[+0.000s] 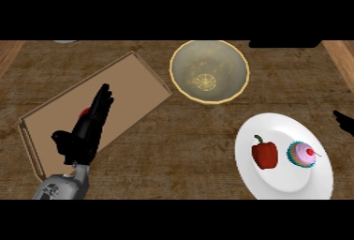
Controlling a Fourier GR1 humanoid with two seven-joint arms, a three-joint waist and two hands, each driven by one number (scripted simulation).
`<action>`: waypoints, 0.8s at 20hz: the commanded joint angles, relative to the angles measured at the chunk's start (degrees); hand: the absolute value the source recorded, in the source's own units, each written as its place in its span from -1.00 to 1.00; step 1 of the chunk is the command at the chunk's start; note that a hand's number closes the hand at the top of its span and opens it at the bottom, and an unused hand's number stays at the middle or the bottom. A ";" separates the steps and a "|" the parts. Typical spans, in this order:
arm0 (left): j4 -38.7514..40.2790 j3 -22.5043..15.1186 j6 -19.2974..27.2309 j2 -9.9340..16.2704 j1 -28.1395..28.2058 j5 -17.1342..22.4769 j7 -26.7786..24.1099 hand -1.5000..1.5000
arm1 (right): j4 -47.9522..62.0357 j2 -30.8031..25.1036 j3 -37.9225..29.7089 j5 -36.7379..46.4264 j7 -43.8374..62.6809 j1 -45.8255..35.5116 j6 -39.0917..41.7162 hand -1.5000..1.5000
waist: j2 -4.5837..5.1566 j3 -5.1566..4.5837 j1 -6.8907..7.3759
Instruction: Pick the cupcake from the plate and place it in the bowl
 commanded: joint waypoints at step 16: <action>1.54 3.30 -2.22 -5.33 -1.28 -5.54 0.95 0.00 | 2.85 9.49 -11.52 -5.55 -2.92 1.44 15.38 -1.00 | -0.01 -0.01 -0.25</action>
